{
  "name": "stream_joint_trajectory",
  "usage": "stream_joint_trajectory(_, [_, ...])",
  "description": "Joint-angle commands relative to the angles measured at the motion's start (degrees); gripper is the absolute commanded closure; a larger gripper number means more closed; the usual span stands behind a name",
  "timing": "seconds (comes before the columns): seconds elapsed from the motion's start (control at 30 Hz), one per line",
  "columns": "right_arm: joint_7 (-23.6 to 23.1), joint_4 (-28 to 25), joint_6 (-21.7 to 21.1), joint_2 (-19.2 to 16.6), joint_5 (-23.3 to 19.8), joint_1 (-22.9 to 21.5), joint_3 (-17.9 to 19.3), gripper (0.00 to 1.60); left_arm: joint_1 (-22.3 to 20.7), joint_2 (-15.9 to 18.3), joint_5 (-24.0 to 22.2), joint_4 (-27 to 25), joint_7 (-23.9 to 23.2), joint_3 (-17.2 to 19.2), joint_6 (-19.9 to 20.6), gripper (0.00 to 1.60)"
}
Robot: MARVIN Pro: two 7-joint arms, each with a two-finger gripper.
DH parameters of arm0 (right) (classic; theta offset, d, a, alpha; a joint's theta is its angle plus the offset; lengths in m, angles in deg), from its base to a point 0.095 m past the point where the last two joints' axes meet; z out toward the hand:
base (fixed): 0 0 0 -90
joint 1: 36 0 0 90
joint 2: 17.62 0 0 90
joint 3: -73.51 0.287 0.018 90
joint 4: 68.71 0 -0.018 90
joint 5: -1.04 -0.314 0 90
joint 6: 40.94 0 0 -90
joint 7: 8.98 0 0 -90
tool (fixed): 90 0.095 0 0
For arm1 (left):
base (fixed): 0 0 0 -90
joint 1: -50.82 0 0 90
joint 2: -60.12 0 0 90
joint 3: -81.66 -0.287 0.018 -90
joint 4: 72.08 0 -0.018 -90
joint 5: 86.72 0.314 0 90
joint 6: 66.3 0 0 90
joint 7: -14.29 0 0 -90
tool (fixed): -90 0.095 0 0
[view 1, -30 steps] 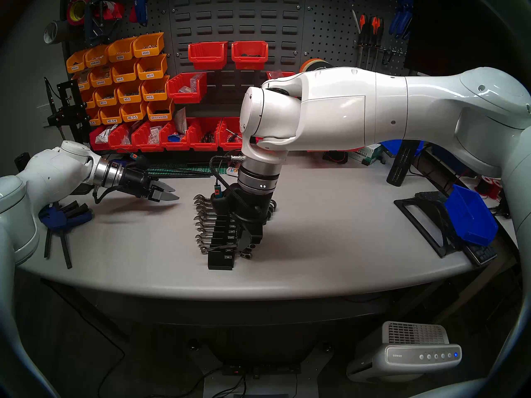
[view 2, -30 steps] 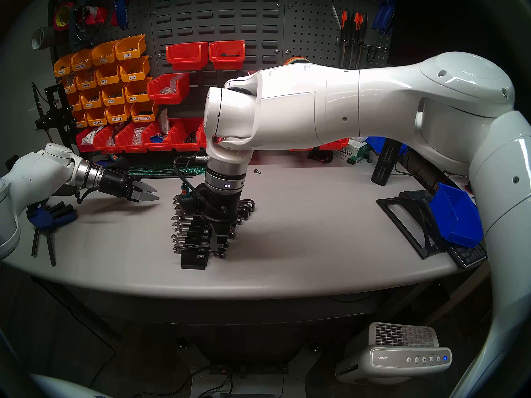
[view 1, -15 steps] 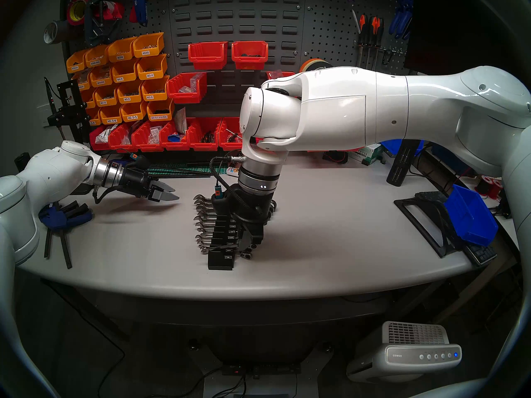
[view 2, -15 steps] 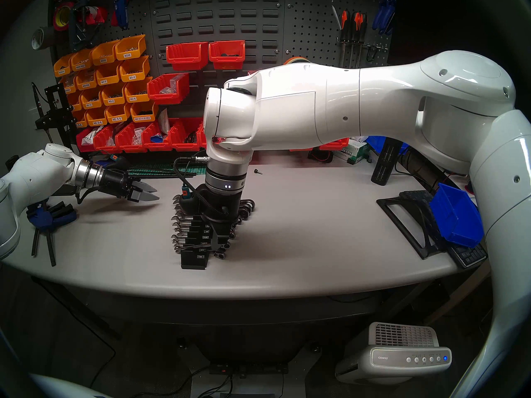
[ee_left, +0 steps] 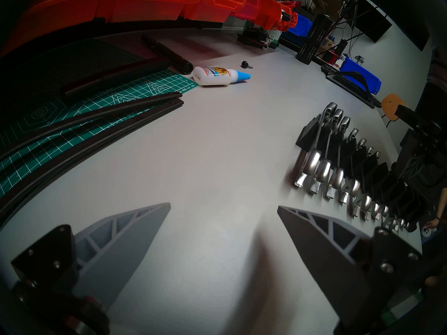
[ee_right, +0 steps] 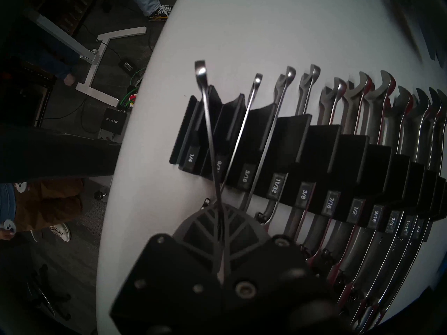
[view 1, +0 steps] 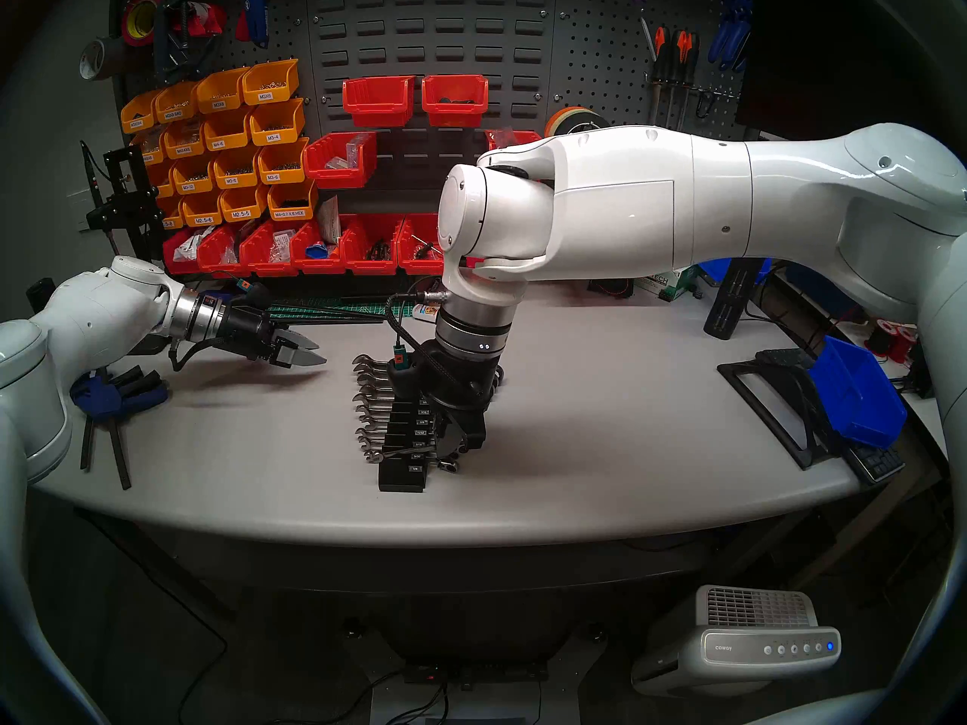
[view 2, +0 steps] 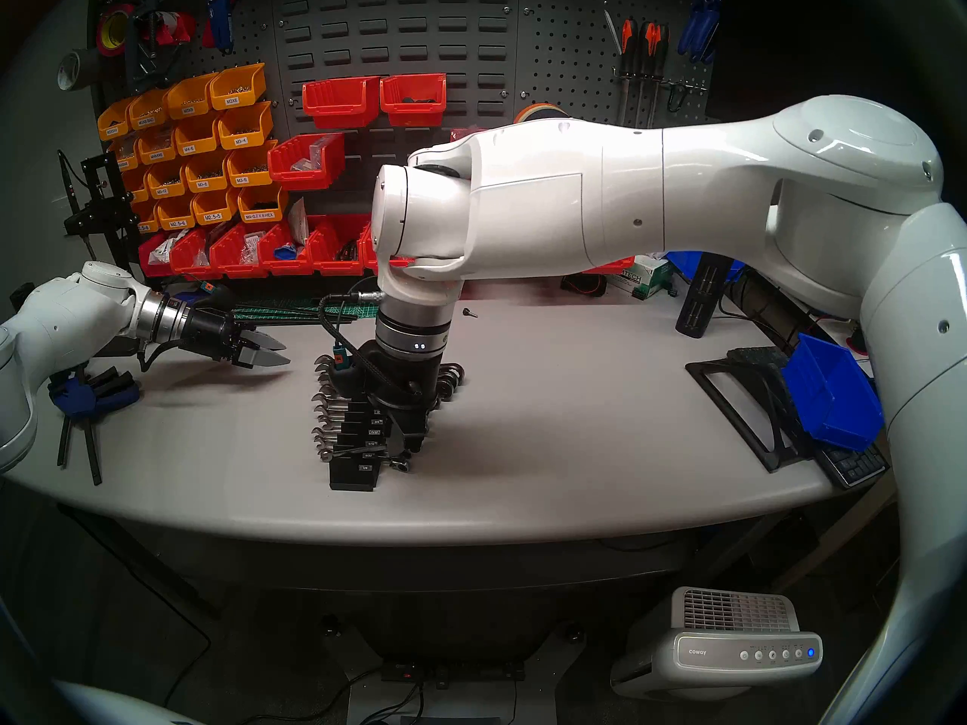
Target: Put the wrenches on the table into the correct slot in the case
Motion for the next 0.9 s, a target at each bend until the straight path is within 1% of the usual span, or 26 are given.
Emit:
stream_joint_trajectory(0.0, [1.4, -0.9, 0.4, -1.1, 0.4, -0.5, 0.6, 1.60, -1.6, -0.1, -0.1, 0.1, -0.1, 0.6, -0.1, 0.00])
stream_joint_trajectory(0.2, [2.4, -1.5, 0.7, -1.5, 0.6, -0.5, 0.6, 1.60, -1.6, -0.1, -0.1, 0.1, -0.1, 0.6, -0.1, 0.00])
stream_joint_trajectory(0.7, [8.1, -5.0, 2.1, -4.0, 1.0, 0.3, 1.2, 1.60, -1.6, -0.1, -0.1, 0.1, -0.1, 0.6, -0.1, 0.00])
stream_joint_trajectory(0.87, [9.9, -5.9, 1.8, -4.7, 0.5, 0.7, 1.5, 1.60, -1.6, -0.1, -0.1, 0.1, -0.1, 0.6, -0.1, 0.00])
